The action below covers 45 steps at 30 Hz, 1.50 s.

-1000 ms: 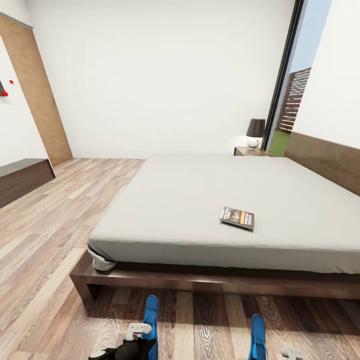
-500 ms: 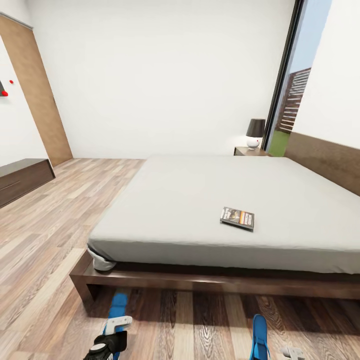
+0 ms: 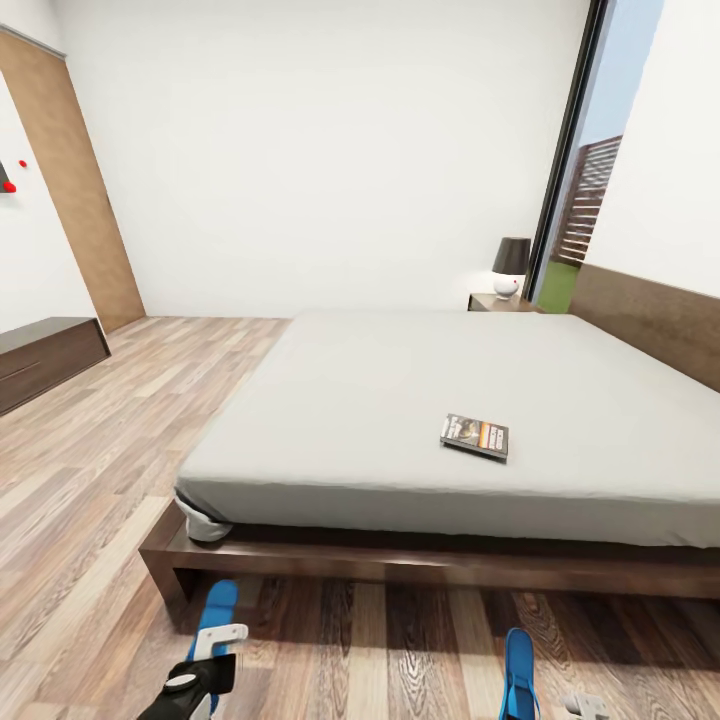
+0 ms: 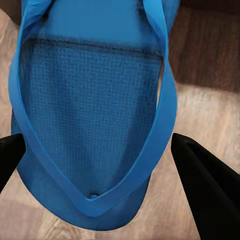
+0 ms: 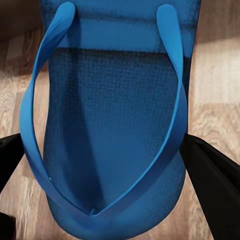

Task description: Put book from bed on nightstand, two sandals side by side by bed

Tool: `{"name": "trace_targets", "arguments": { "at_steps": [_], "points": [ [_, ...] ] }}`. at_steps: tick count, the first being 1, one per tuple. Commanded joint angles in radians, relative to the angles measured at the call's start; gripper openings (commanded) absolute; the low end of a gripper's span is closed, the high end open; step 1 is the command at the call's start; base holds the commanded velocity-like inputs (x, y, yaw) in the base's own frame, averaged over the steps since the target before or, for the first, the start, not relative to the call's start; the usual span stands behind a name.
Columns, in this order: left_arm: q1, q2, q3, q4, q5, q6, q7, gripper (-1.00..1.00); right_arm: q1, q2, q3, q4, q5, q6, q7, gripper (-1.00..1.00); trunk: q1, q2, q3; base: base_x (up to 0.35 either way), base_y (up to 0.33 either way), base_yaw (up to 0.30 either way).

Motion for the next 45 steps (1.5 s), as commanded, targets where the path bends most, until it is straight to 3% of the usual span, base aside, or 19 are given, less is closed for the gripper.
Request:
{"name": "trace_targets", "arguments": {
  "at_steps": [1,4,11,14,22,45],
  "points": [
    [0.000,0.008,-0.009,-0.003,0.012,0.007,-0.008,-1.00,-0.001,0.000,0.001,0.000,-0.008,0.003,0.003,-1.00,0.000,0.000,-0.001,0.000,0.000,0.000],
    [-0.001,0.016,-0.008,-0.013,0.013,0.052,-0.042,-1.00,-0.001,0.000,0.001,0.000,-0.008,0.003,0.005,-1.00,0.000,0.000,-0.001,0.000,0.000,0.000],
    [-0.037,0.018,-0.008,-0.204,0.013,0.395,-0.056,-1.00,-0.001,0.000,0.001,0.000,-0.008,0.003,0.006,-1.00,0.000,0.000,-0.001,0.000,0.000,0.000],
    [-0.039,0.020,-0.009,-0.236,0.011,0.462,-0.059,-1.00,-0.001,0.000,0.001,0.000,-0.008,0.003,0.006,-1.00,0.000,0.000,-0.001,0.000,0.000,0.000],
    [-0.040,0.017,-0.009,-0.254,0.008,0.486,-0.058,-1.00,-0.001,0.000,0.001,0.000,-0.008,0.003,0.002,-1.00,0.000,0.000,-0.001,0.000,0.000,0.000],
    [-0.040,0.009,-0.016,-0.250,0.006,0.485,-0.052,-1.00,-0.001,0.000,0.000,0.000,-0.008,0.003,0.004,-1.00,0.088,-0.161,-0.073,0.000,0.000,0.000]
  ]
}}
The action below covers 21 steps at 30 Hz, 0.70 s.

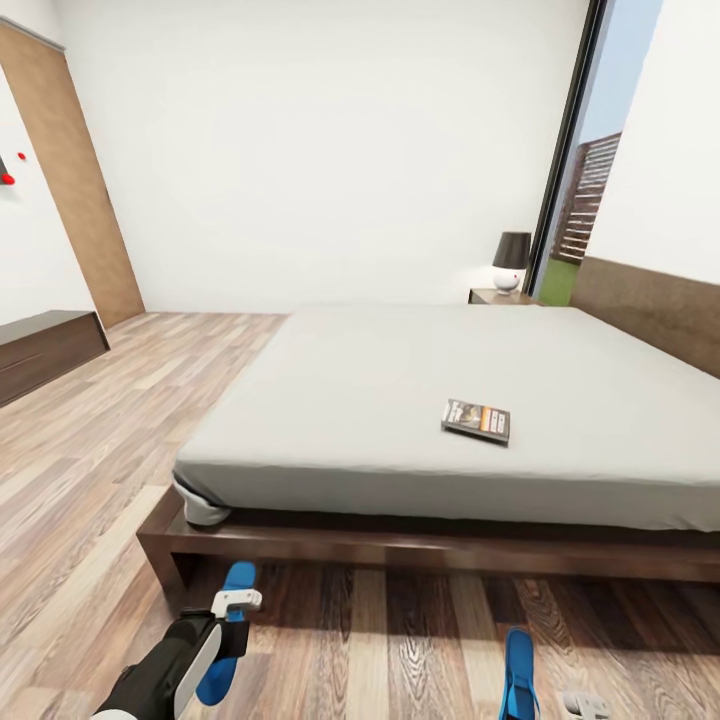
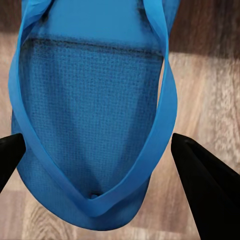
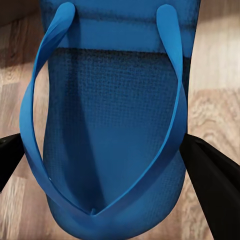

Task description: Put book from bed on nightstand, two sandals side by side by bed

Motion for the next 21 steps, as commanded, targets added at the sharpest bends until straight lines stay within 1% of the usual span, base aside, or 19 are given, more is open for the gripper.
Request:
{"name": "trace_targets", "arguments": {
  "at_steps": [1,3,4,5,6,7,8,9,11,12,13,15,16,17,19,21],
  "points": [
    [0.000,0.001,-0.008,-0.001,0.010,0.004,0.009,-1.00,-0.001,0.000,0.000,0.001,-0.008,0.003,0.004,-1.00,0.004,-0.008,-0.004,0.000,0.000,0.000],
    [0.000,0.001,-0.008,0.002,0.010,0.003,0.008,-1.00,-0.001,-0.001,-0.001,0.000,-0.009,0.008,0.007,-1.00,0.008,-0.015,-0.011,0.000,0.000,0.000],
    [0.000,0.001,-0.008,0.004,0.011,0.003,0.007,-1.00,-0.001,-0.005,-0.002,-0.005,-0.009,0.016,0.010,-1.00,0.008,-0.015,-0.015,0.000,0.000,0.000],
    [0.000,0.002,-0.008,0.011,0.014,-0.004,0.005,-1.00,-0.001,-0.041,-0.003,-0.015,-0.010,0.062,0.012,-1.00,0.009,-0.015,-0.019,0.000,0.000,0.000],
    [0.000,0.002,-0.008,0.028,0.014,-0.021,0.004,-1.00,-0.002,-0.070,-0.002,-0.029,-0.010,0.133,0.012,-1.00,0.009,-0.016,-0.023,0.000,0.000,0.000],
    [0.000,0.001,-0.008,0.043,0.015,-0.041,0.004,-1.00,-0.003,-0.084,-0.003,-0.050,-0.010,0.193,0.013,-1.00,0.010,-0.016,-0.027,0.000,0.000,0.000],
    [0.000,-0.002,-0.009,0.064,0.016,-0.078,0.003,-1.00,-0.003,-0.098,-0.003,-0.114,-0.015,0.294,0.016,-1.00,0.010,-0.016,-0.030,0.000,0.000,0.000],
    [0.000,-0.009,-0.009,0.079,0.017,-0.101,0.003,-1.00,-0.003,-0.110,-0.003,-0.184,-0.035,0.376,0.038,-1.00,0.011,-0.016,-0.034,0.000,0.000,0.000],
    [0.000,-0.015,-0.009,0.088,0.016,-0.115,0.003,-1.00,-0.004,-0.122,-0.003,-0.259,-0.085,0.466,0.112,-1.00,0.012,-0.017,-0.042,0.000,0.000,0.000],
    [0.000,-0.017,-0.009,0.091,0.017,-0.118,0.002,-1.00,-0.004,-0.129,-0.003,-0.288,-0.113,0.506,0.161,-1.00,0.012,-0.017,-0.046,0.000,0.000,0.000],
    [0.000,-0.018,-0.009,0.093,0.017,-0.120,0.001,-1.00,-0.004,-0.141,-0.003,-0.324,-0.141,0.563,0.231,-1.00,0.012,-0.017,-0.050,0.000,0.000,0.000],
    [0.000,-0.019,-0.009,0.102,0.017,-0.122,0.000,-1.00,-0.004,-0.153,-0.003,-0.367,-0.162,0.629,0.294,-1.00,0.013,-0.018,-0.058,0.000,0.000,0.000],
    [0.000,-0.020,-0.009,0.109,0.017,-0.123,0.000,-1.00,-0.004,-0.156,-0.003,-0.390,-0.168,0.655,0.310,-1.00,0.014,-0.018,-0.061,0.000,0.000,0.000],
    [0.000,-0.020,-0.009,0.120,0.017,-0.124,0.000,-1.00,-0.004,-0.161,-0.004,-0.442,-0.179,0.700,0.328,-1.00,0.014,-0.018,-0.065,0.000,0.000,0.000],
    [0.000,-0.020,-0.008,0.125,0.017,-0.125,0.000,-1.00,-0.004,-0.172,-0.004,-0.487,-0.201,0.749,0.336,-1.00,0.015,-0.019,-0.073,0.000,0.000,0.000],
    [0.000,-0.019,-0.007,0.127,0.018,-0.123,0.000,-1.00,-0.004,-0.182,-0.004,-0.504,-0.233,0.775,0.339,-1.00,0.016,-0.019,-0.081,0.000,0.000,0.000]
  ]
}}
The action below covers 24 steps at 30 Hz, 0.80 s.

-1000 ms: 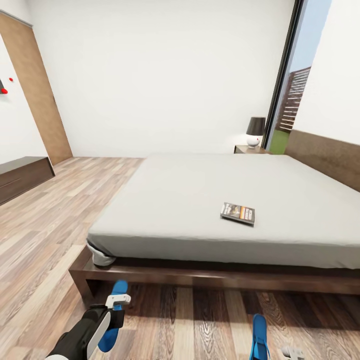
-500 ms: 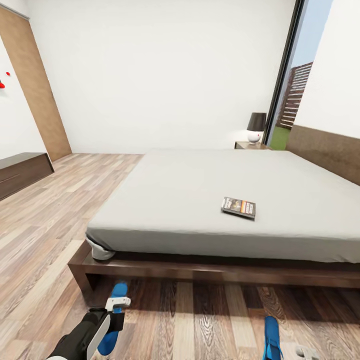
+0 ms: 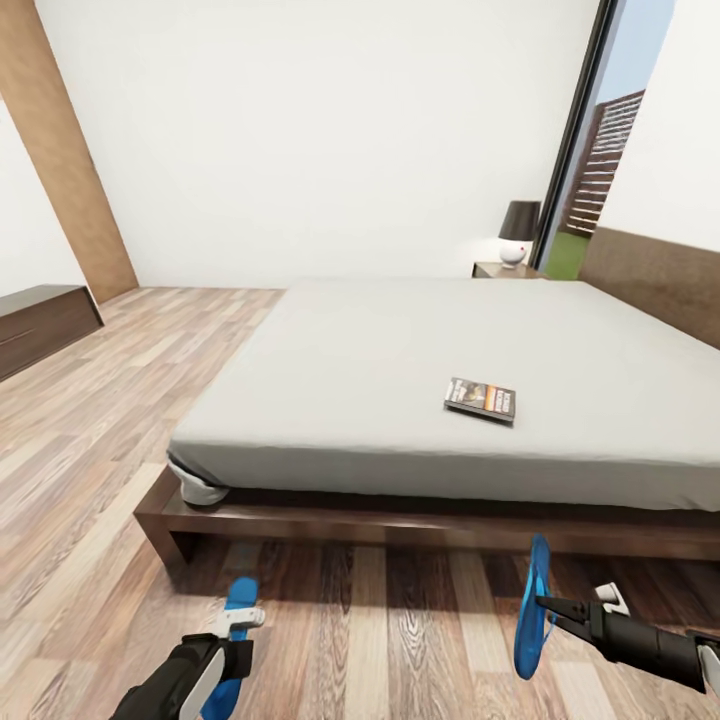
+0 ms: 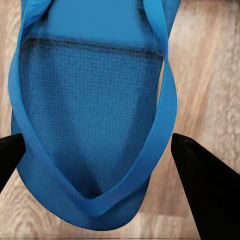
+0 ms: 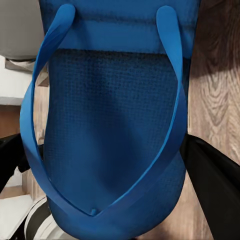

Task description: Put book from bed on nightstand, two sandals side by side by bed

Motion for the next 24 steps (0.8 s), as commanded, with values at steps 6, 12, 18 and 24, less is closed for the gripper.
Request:
{"name": "trace_targets", "arguments": {
  "at_steps": [6,12,18,24],
  "points": [
    [-0.003,0.005,-0.003,-0.030,0.006,0.081,0.014,-1.00,0.000,-0.004,0.000,-0.007,-0.018,0.015,0.002,-1.00,0.002,-0.002,-0.024,0.000,0.000,0.000],
    [-0.031,0.013,-0.004,-0.101,0.003,0.201,0.016,-1.00,0.000,-0.004,0.001,-0.008,-0.019,0.015,0.002,-1.00,0.005,-0.003,-0.047,0.000,0.000,0.000],
    [-0.034,0.014,-0.004,-0.106,0.001,0.212,0.016,-1.00,0.000,-0.003,0.001,-0.008,-0.019,0.015,0.002,-1.00,0.008,-0.005,-0.071,0.000,0.000,0.000],
    [-0.034,0.011,-0.005,-0.106,0.001,0.209,0.016,-1.00,0.000,-0.003,0.001,-0.008,-0.019,0.015,0.002,-1.00,0.011,-0.006,-0.094,0.000,0.000,0.000]
  ]
}}
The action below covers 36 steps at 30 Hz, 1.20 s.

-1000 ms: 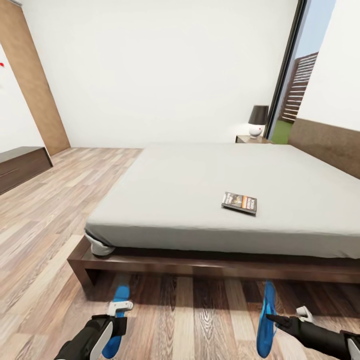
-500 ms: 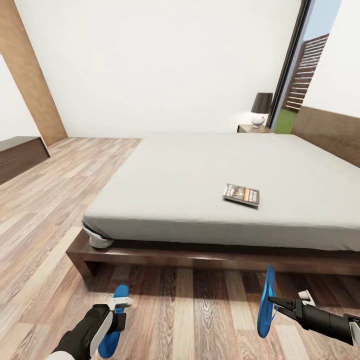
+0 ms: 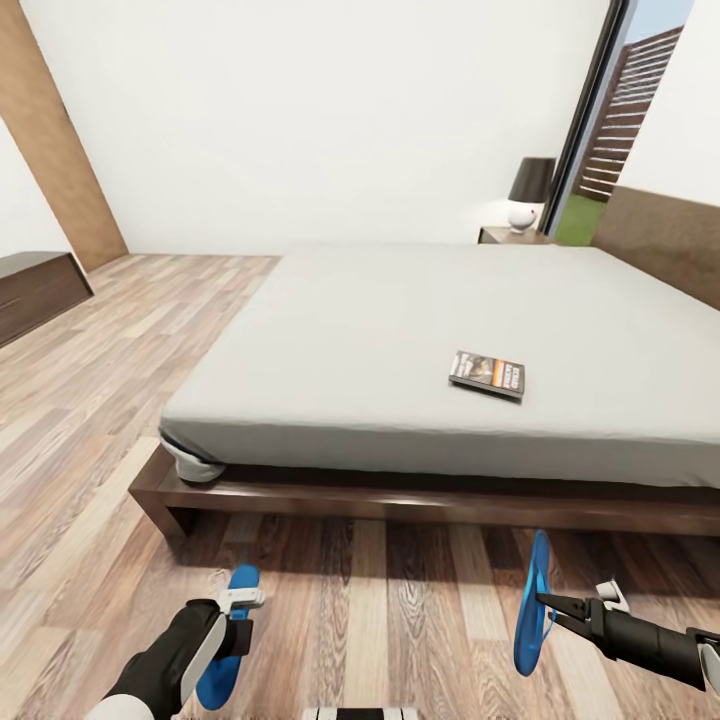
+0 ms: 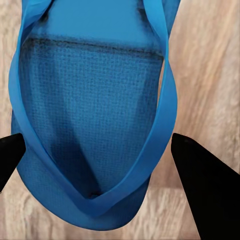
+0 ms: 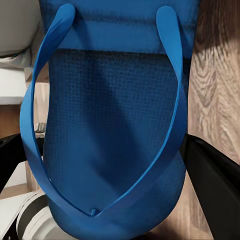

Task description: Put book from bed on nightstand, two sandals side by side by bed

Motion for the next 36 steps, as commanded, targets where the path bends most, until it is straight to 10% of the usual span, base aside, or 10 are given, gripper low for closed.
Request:
{"name": "trace_targets", "arguments": {
  "at_steps": [1,23,36],
  "points": [
    [0.000,0.001,-0.008,-0.002,0.009,0.004,0.010,-1.00,0.000,0.000,-0.001,0.000,-0.005,0.007,0.001,-1.00,0.000,-0.001,-0.005,0.000,0.000,0.000],
    [0.000,0.001,-0.008,-0.007,0.009,0.002,0.009,-1.00,0.000,0.000,-0.001,-0.002,-0.005,0.007,0.001,-1.00,0.010,-0.006,-0.090,0.000,0.000,0.000],
    [0.000,0.004,-0.006,-0.008,0.009,-0.005,0.008,-1.00,0.000,0.000,-0.001,-0.002,-0.004,0.007,0.001,-1.00,0.010,-0.006,-0.090,0.070,0.025,0.000]
  ]
}}
